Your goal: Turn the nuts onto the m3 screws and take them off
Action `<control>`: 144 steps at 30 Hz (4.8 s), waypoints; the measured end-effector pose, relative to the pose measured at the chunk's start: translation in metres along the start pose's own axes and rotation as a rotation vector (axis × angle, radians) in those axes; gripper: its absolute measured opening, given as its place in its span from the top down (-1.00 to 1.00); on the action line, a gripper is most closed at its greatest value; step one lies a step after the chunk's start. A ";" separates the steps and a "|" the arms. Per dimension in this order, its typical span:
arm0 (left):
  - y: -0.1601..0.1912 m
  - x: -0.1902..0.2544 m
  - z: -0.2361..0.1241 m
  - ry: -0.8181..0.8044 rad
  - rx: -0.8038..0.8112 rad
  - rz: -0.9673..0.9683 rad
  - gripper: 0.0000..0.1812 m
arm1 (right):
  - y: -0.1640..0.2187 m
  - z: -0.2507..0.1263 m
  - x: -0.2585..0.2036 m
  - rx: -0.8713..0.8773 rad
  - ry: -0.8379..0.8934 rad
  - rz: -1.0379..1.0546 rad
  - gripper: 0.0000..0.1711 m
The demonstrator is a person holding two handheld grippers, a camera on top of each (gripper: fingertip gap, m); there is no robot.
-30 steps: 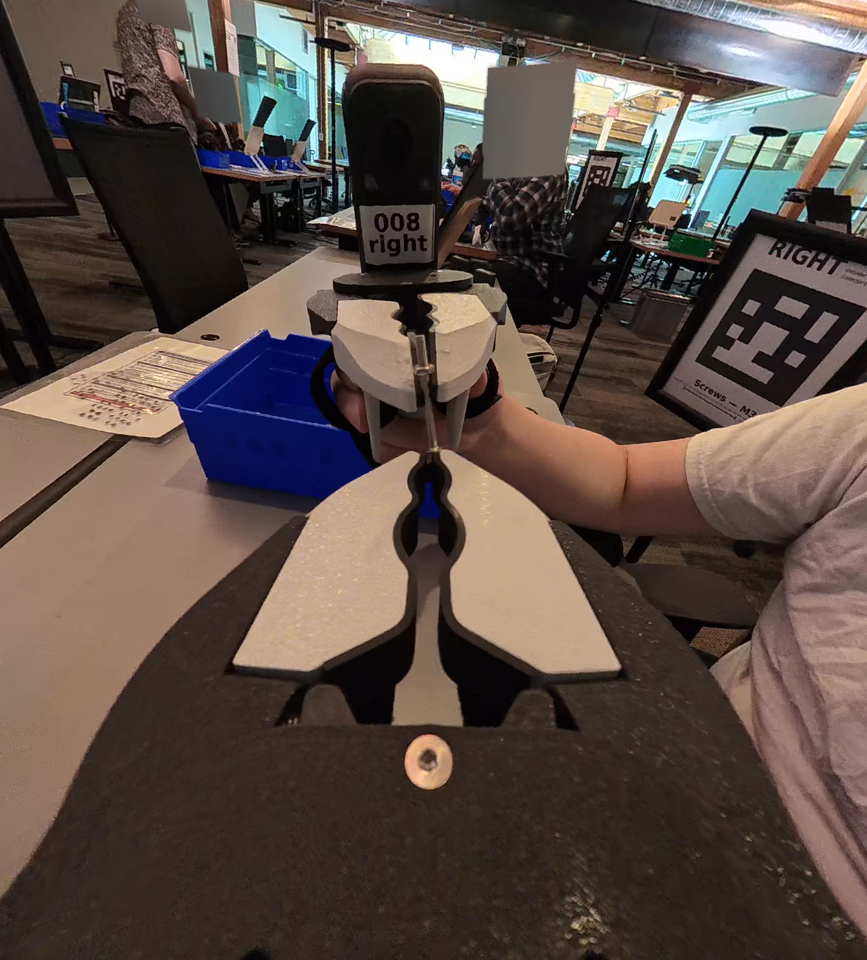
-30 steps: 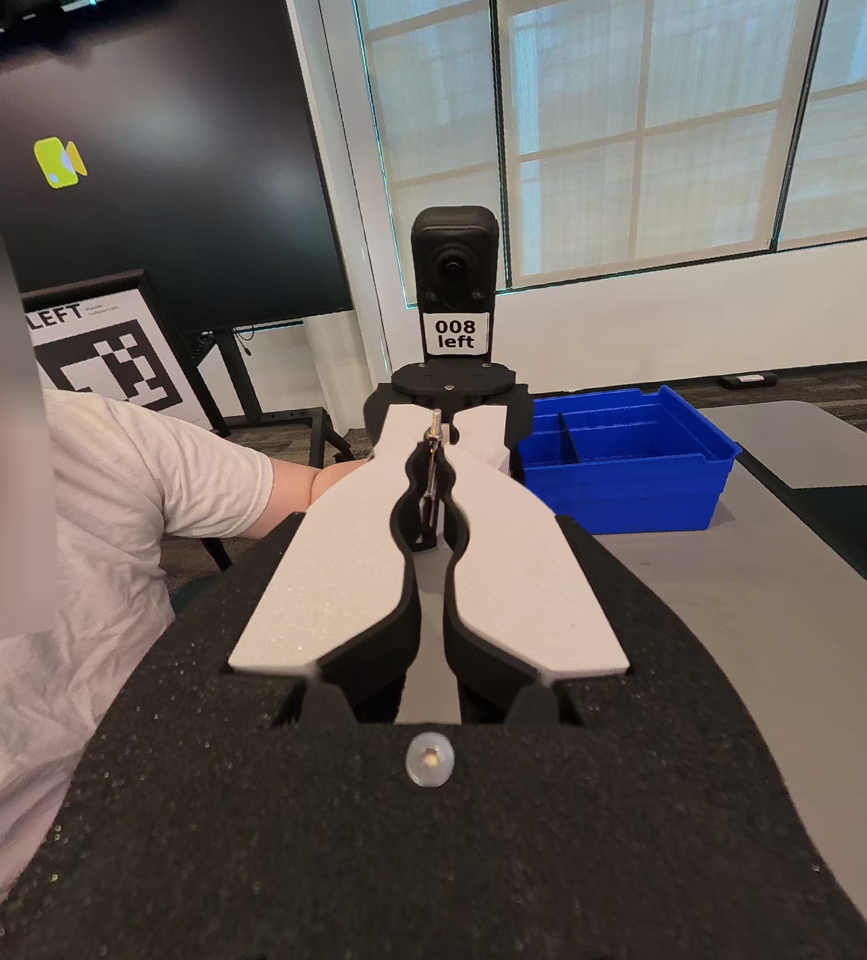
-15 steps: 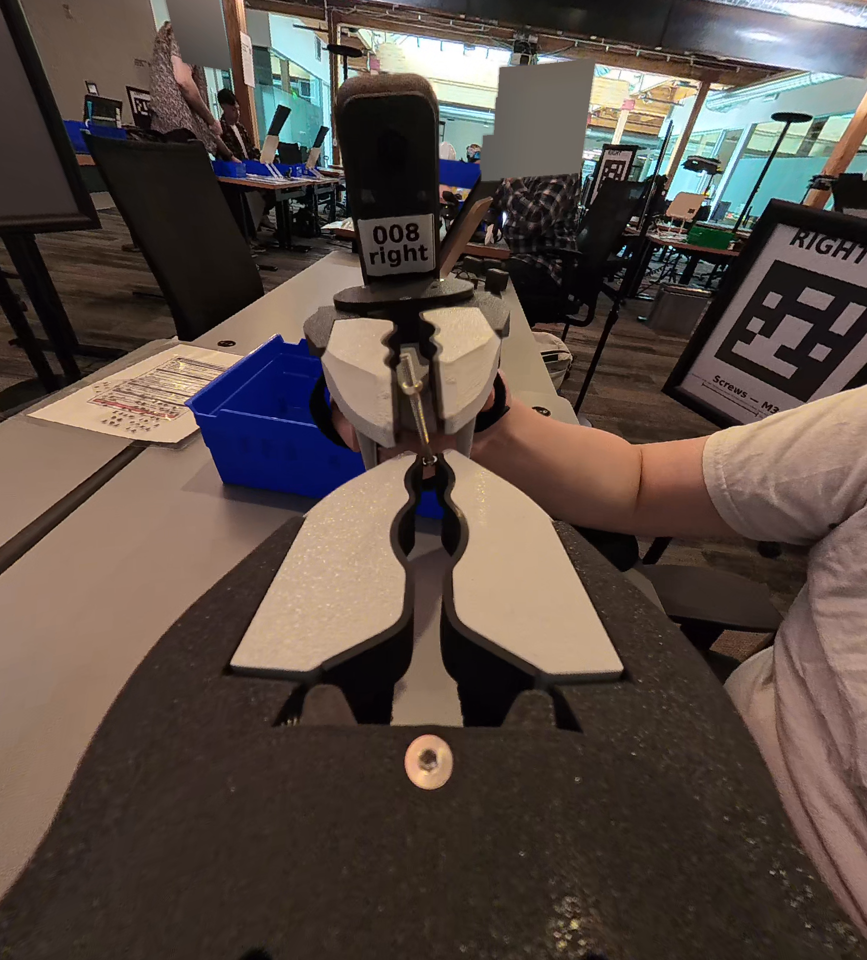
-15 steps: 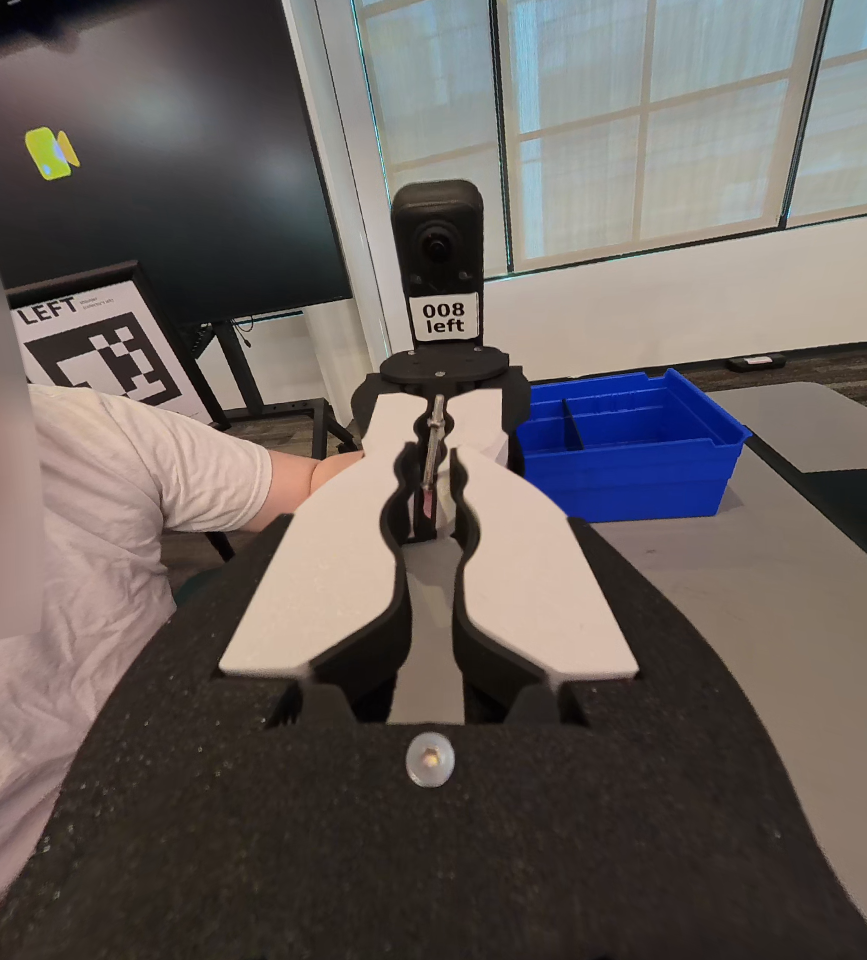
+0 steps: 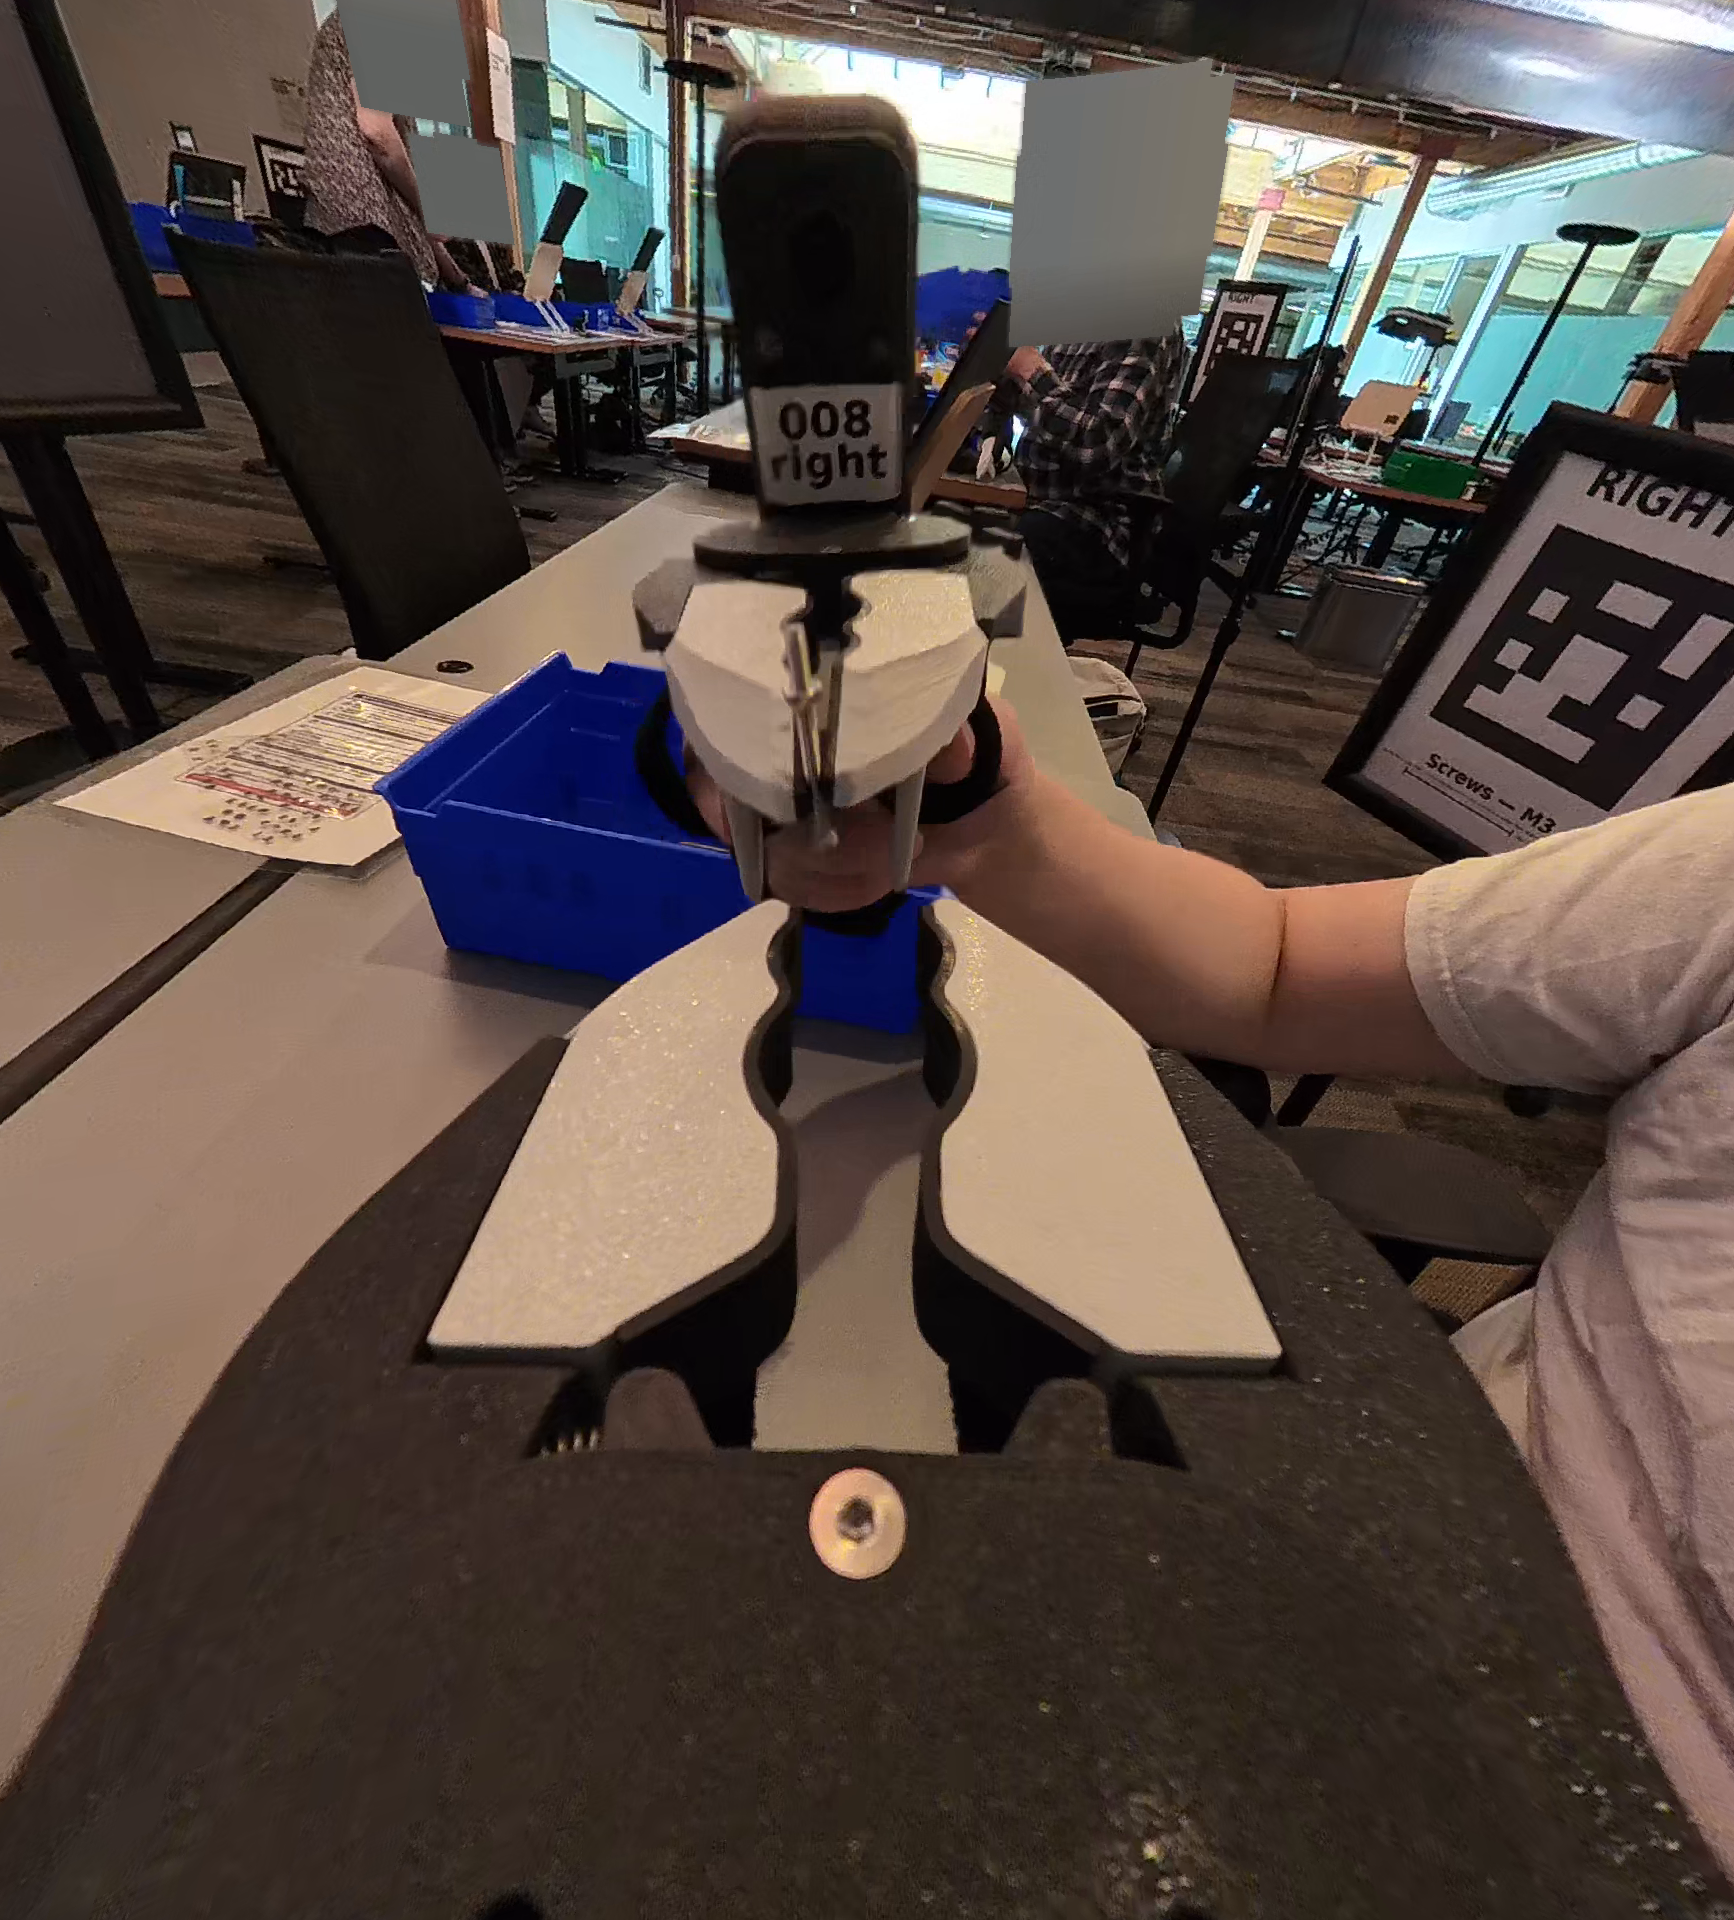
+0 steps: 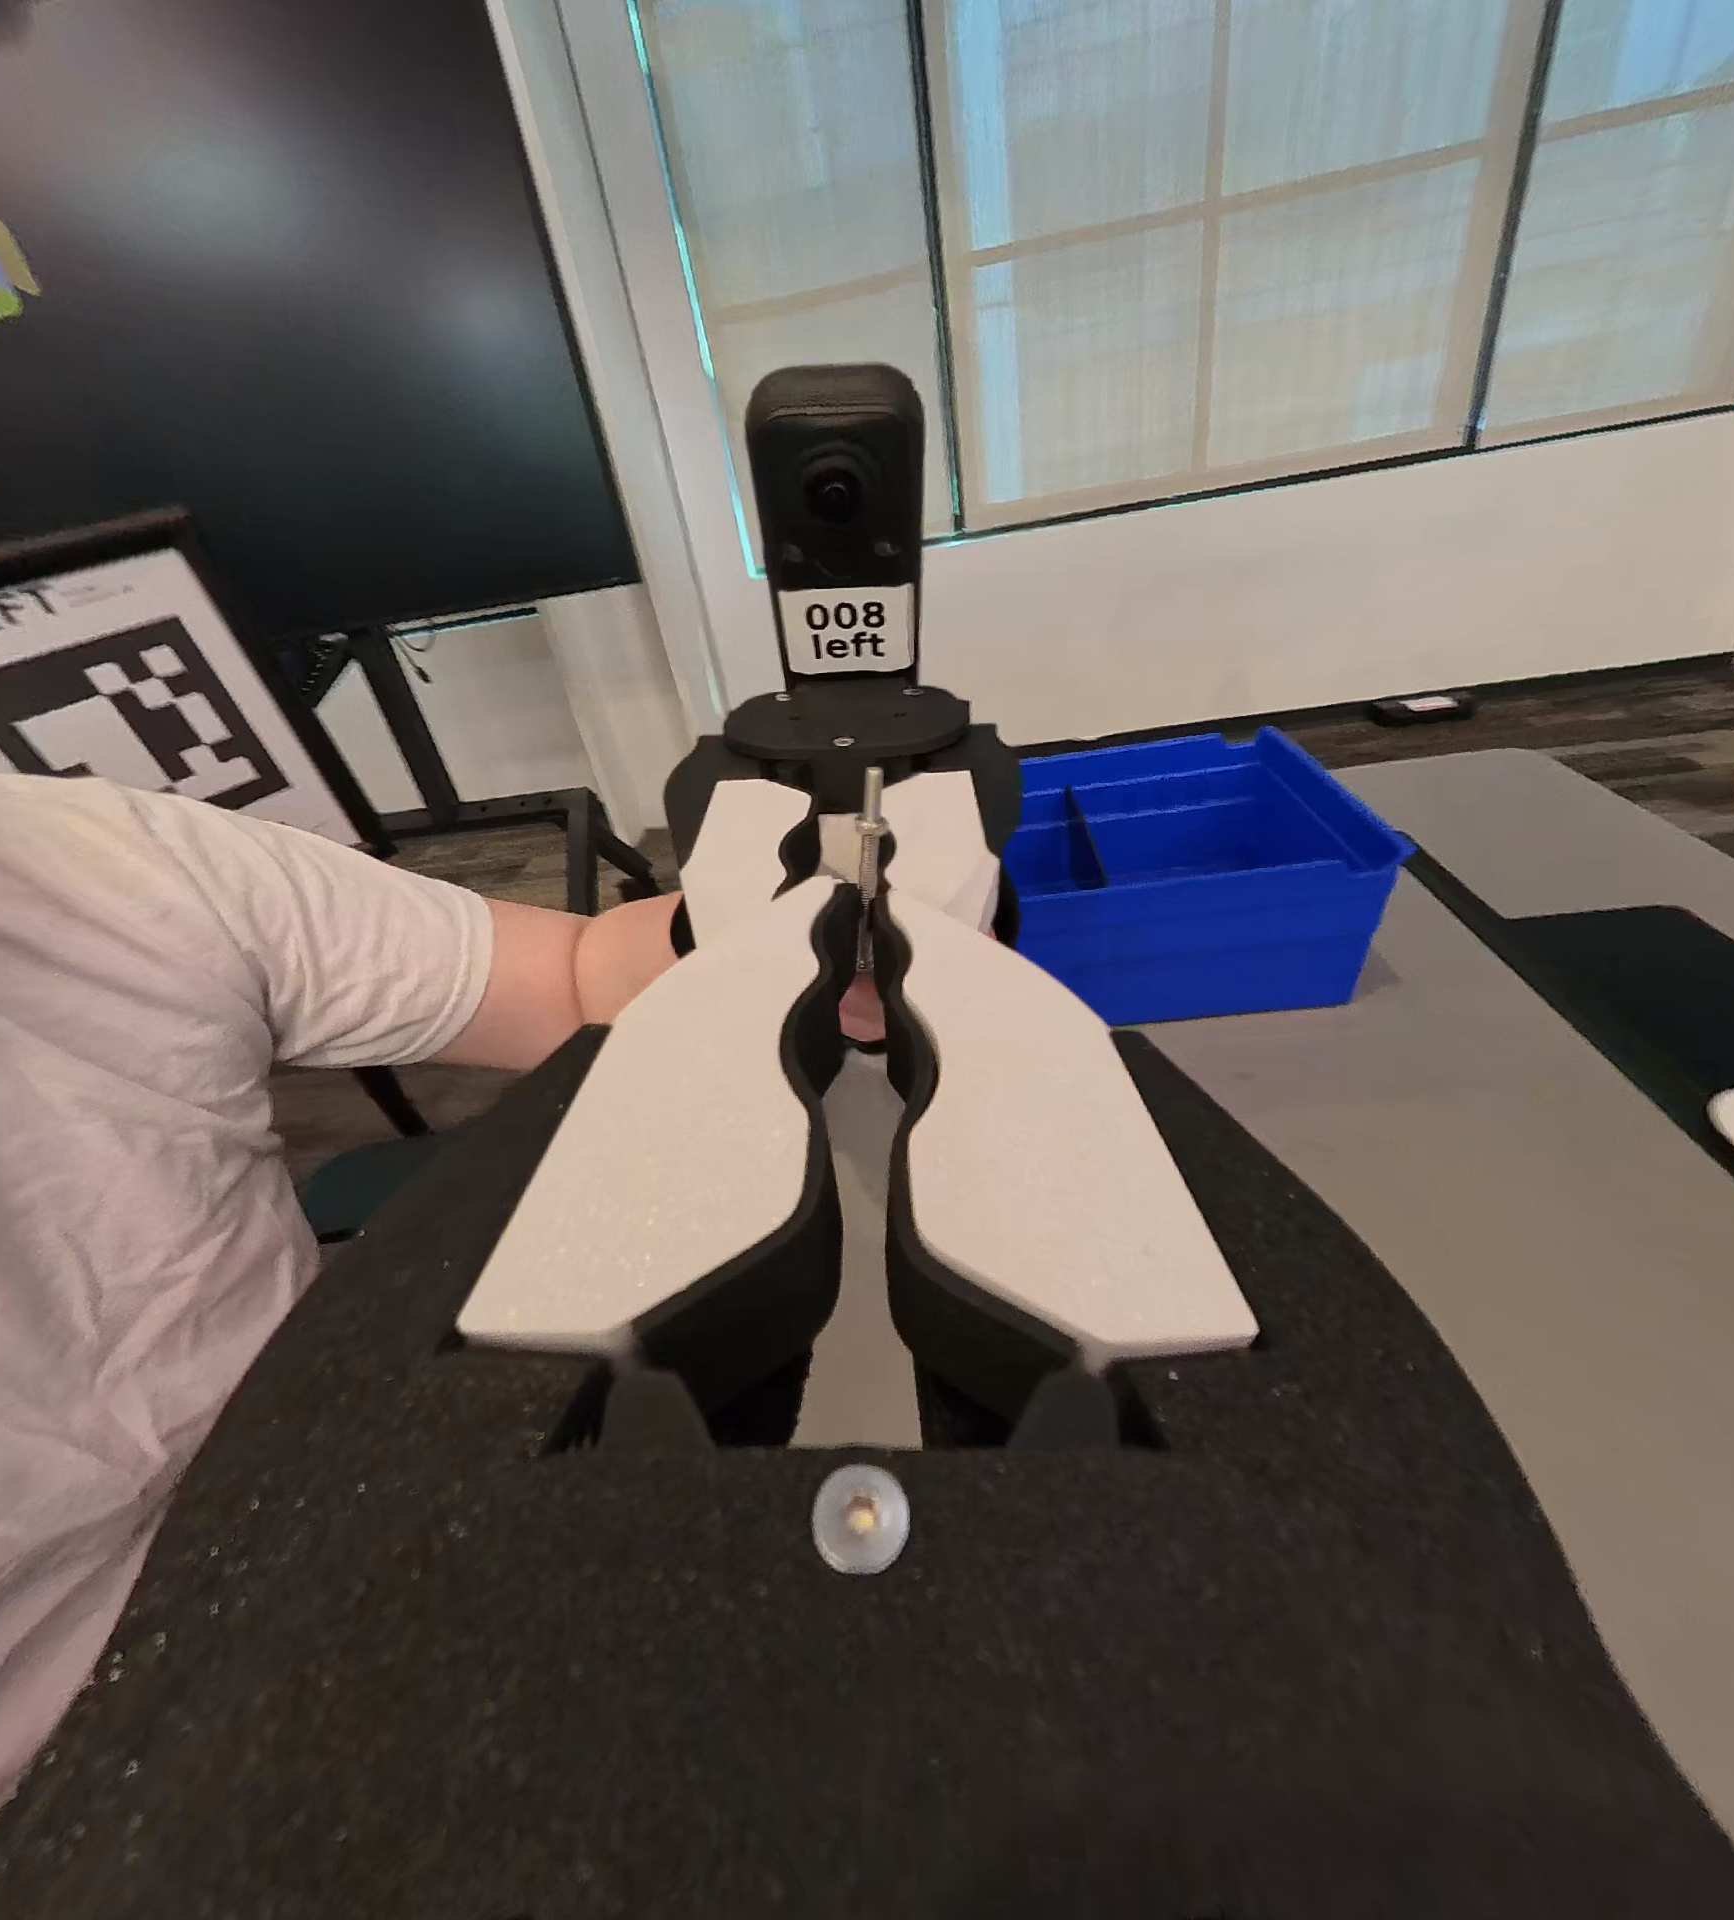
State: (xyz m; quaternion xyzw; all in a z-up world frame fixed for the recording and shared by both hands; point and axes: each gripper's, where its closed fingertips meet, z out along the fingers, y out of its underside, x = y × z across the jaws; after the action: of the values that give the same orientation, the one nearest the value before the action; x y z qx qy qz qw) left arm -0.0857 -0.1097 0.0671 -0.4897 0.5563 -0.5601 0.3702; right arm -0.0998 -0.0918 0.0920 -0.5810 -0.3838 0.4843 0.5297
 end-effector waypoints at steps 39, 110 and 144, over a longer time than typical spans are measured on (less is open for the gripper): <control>0.005 -0.018 -0.015 -0.089 -0.090 -0.030 0.83 | 0.224 -0.357 0.103 -0.986 1.194 0.984 0.96; 0.116 -0.195 -0.349 -1.245 -0.660 -0.402 0.87 | 0.062 -0.208 0.137 -0.706 1.092 -0.073 0.84; 0.055 -0.188 -0.308 -0.991 -0.393 -0.189 0.92 | -0.004 -0.075 0.065 -0.104 0.487 -0.178 0.87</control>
State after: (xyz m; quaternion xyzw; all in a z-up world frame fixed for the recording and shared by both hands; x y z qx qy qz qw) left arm -0.3420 0.1455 0.0177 -0.8032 0.3631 -0.1783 0.4373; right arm -0.0118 -0.0470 0.0833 -0.6709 -0.3188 0.2612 0.6165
